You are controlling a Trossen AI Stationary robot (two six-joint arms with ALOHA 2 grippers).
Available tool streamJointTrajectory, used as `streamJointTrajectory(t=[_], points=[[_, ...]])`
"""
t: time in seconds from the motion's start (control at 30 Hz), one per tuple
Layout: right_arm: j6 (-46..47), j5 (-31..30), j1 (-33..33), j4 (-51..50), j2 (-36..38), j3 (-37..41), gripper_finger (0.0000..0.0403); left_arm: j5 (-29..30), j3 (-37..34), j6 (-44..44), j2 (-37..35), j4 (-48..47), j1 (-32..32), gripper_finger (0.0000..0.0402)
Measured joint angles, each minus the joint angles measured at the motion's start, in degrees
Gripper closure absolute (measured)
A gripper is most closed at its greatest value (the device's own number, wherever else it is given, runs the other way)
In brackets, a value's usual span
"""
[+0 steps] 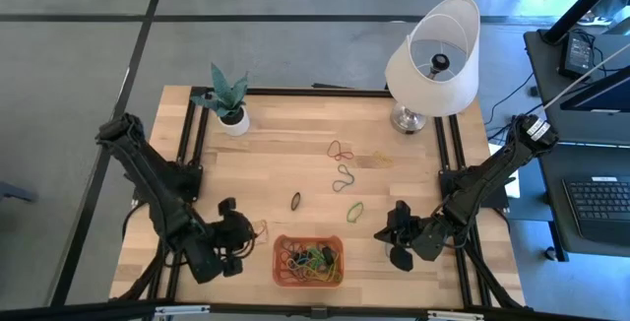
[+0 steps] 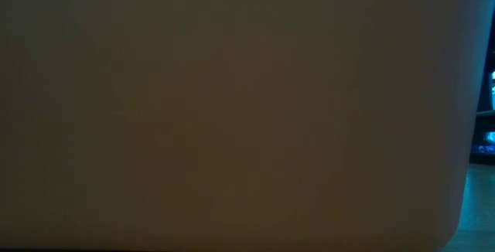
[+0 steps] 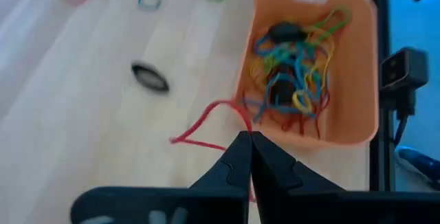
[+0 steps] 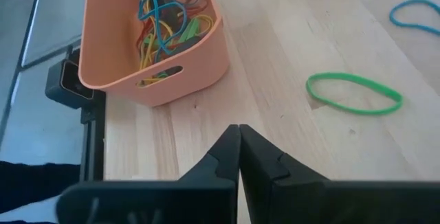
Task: Pick and place rubber bands into bin
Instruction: Put the bottom red rubber band into the bin
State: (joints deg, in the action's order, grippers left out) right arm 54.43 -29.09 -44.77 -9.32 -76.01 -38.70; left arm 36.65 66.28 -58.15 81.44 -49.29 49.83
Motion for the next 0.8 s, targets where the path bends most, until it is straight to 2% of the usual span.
streamJointTrajectory(t=[0.2, 0.4, 0.63, 0.8], points=[[3.3, -0.94, 0.56, 0.0, 0.0, 0.0, 0.0391, -0.71, 0.0, 17.16, -1.99, 12.02, -4.7, 0.04], [4.91, -5.2, 2.1, 0.08, 0.0, 0.0, 0.0391, -7.8, 0.09, 29.62, -0.62, 23.99, -9.07, 0.04], [5.95, -6.02, 3.88, 0.11, 0.0, 0.0, 0.0391, -17.2, 0.13, 31.97, 3.85, 25.19, -12.16, 0.04], [5.5, -6.45, 4.17, 0.11, 0.0, 0.0, 0.0391, -22.79, 0.09, 31.97, 10.17, 25.18, -13.66, 0.04]])
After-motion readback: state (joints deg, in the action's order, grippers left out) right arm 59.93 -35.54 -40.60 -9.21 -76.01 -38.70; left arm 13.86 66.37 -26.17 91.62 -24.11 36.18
